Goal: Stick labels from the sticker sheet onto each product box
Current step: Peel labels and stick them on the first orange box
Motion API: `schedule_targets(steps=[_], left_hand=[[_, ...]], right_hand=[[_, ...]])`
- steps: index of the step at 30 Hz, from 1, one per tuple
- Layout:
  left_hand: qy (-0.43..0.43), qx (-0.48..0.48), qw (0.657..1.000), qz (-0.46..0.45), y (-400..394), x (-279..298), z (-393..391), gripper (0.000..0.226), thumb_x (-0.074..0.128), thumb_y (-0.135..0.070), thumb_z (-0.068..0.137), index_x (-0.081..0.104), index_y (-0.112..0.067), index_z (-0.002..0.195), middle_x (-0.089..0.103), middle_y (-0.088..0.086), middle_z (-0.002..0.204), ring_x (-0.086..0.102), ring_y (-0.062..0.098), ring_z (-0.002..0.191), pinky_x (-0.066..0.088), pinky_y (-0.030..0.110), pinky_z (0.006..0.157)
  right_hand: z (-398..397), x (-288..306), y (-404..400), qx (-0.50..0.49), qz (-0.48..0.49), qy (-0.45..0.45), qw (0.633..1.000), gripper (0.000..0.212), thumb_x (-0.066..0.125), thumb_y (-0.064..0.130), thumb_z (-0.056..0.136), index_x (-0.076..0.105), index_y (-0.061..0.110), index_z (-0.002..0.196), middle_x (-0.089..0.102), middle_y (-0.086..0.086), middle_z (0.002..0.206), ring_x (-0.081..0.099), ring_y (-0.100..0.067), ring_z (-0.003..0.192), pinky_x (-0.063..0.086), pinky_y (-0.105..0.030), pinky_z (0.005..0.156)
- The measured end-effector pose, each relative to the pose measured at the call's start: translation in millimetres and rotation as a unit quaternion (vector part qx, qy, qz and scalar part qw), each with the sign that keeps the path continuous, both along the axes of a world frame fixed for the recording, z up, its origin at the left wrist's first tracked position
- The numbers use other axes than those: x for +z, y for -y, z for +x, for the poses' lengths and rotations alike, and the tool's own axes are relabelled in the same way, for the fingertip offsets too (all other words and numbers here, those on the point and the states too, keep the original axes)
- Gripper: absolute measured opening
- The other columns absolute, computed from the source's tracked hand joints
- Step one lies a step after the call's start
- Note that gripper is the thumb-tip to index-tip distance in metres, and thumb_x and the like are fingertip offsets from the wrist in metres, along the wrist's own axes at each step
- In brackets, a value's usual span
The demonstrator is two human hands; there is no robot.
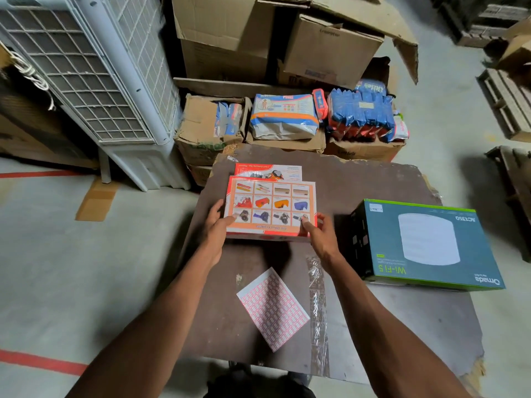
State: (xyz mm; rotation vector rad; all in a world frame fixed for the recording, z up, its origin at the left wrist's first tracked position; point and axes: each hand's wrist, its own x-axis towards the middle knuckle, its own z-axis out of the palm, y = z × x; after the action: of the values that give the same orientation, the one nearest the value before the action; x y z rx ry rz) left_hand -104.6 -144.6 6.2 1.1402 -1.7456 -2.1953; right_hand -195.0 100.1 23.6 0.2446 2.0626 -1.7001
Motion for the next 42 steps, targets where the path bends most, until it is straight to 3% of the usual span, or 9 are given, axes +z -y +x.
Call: schedule_targets(steps=[5, 11, 16, 26, 30, 33, 38, 40, 42], left_hand=[[0.023, -0.016, 0.999, -0.018, 14.2, -6.0, -32.8, 0.053, 0.058, -0.004, 0.095, 0.048, -0.025, 0.143, 0.065, 0.002, 0.133, 0.064, 0.020, 0.113, 0.051, 0.032, 0.087], [0.056, -0.047, 0.996, -0.053, 32.2, -35.5, -57.3, 0.054, 0.055, -0.008, 0.099, 0.049, -0.033, 0.145, 0.067, 0.000, 0.131, 0.063, 0.021, 0.119, 0.050, 0.043, 0.106], [0.051, -0.033, 0.997, -0.049, 28.6, -44.2, -69.5, 0.066, 0.060, -0.005, 0.097, 0.034, -0.021, 0.155, 0.060, 0.003, 0.140, 0.056, 0.021, 0.126, 0.044, 0.034, 0.108], [0.032, -0.025, 0.998, -0.042, 41.1, -58.7, -80.4, 0.061, 0.056, -0.003, 0.097, 0.041, -0.025, 0.151, 0.064, 0.002, 0.137, 0.057, 0.019, 0.125, 0.044, 0.039, 0.111], [0.027, -0.020, 0.999, -0.025, 43.5, -60.6, -75.6, 0.069, 0.055, -0.002, 0.098, 0.030, -0.024, 0.158, 0.047, 0.005, 0.155, 0.046, 0.019, 0.138, 0.034, 0.034, 0.115], [0.038, -0.006, 0.999, -0.018, 42.1, -63.5, -68.0, 0.074, 0.058, -0.005, 0.099, 0.022, -0.027, 0.160, 0.028, 0.006, 0.165, 0.031, 0.021, 0.149, 0.027, 0.037, 0.119], [0.054, -0.015, 0.998, -0.011, 40.8, -63.1, -56.9, 0.082, 0.062, -0.011, 0.098, 0.016, -0.035, 0.160, 0.024, 0.005, 0.167, 0.028, 0.024, 0.151, 0.026, 0.046, 0.122], [0.063, 0.006, 0.997, -0.032, 36.8, -57.4, -48.9, 0.082, 0.064, -0.012, 0.097, 0.016, -0.031, 0.160, 0.028, 0.008, 0.164, 0.035, 0.025, 0.146, 0.032, 0.044, 0.118], [0.071, 0.045, 0.994, -0.068, 25.5, -57.8, -29.4, 0.073, 0.066, -0.013, 0.096, 0.026, -0.022, 0.157, 0.044, 0.012, 0.152, 0.050, 0.023, 0.131, 0.040, 0.036, 0.108]], right_hand=[[-39.2, -9.9, 21.8, 0.020, 0.017, -0.013, 1.000, 0.037, 0.060, 0.011, 0.099, 0.061, 0.015, 0.137, 0.076, -0.005, 0.116, 0.076, -0.018, 0.098, 0.061, -0.032, 0.085], [-62.2, -19.1, 39.6, 0.015, 0.030, 0.001, 0.999, 0.045, 0.060, 0.011, 0.101, 0.054, 0.015, 0.145, 0.071, -0.007, 0.127, 0.071, -0.023, 0.110, 0.056, -0.043, 0.101], [-68.6, -23.1, 46.3, -0.001, 0.040, -0.010, 0.999, 0.059, 0.065, 0.009, 0.096, 0.043, 0.012, 0.150, 0.063, -0.007, 0.139, 0.062, -0.020, 0.122, 0.050, -0.035, 0.101], [-69.6, -29.5, 48.9, 0.018, 0.011, -0.003, 1.000, 0.066, 0.072, 0.010, 0.091, 0.041, 0.015, 0.150, 0.060, -0.006, 0.141, 0.056, -0.018, 0.125, 0.043, -0.032, 0.102], [-65.9, -30.1, 47.3, 0.026, -0.001, -0.014, 1.000, 0.070, 0.071, 0.005, 0.088, 0.040, 0.016, 0.150, 0.060, -0.007, 0.144, 0.058, -0.017, 0.124, 0.049, -0.025, 0.095], [-60.0, -28.7, 45.5, 0.035, 0.001, -0.010, 0.999, 0.082, 0.074, 0.011, 0.089, 0.029, 0.018, 0.158, 0.051, -0.009, 0.153, 0.053, -0.022, 0.134, 0.047, -0.034, 0.107], [-52.7, -20.7, 42.3, 0.039, 0.025, 0.005, 0.999, 0.094, 0.073, 0.014, 0.093, 0.009, 0.016, 0.163, 0.033, -0.017, 0.164, 0.035, -0.034, 0.150, 0.030, -0.047, 0.119], [-50.3, -18.1, 43.2, 0.021, 0.040, 0.000, 0.999, 0.099, 0.074, 0.016, 0.092, 0.006, 0.016, 0.164, 0.026, -0.017, 0.166, 0.030, -0.035, 0.152, 0.025, -0.051, 0.122], [-41.9, -22.2, 41.9, -0.027, 0.053, -0.010, 0.998, 0.096, 0.075, 0.016, 0.089, 0.014, 0.019, 0.163, 0.026, -0.017, 0.166, 0.031, -0.034, 0.151, 0.027, -0.052, 0.124]])
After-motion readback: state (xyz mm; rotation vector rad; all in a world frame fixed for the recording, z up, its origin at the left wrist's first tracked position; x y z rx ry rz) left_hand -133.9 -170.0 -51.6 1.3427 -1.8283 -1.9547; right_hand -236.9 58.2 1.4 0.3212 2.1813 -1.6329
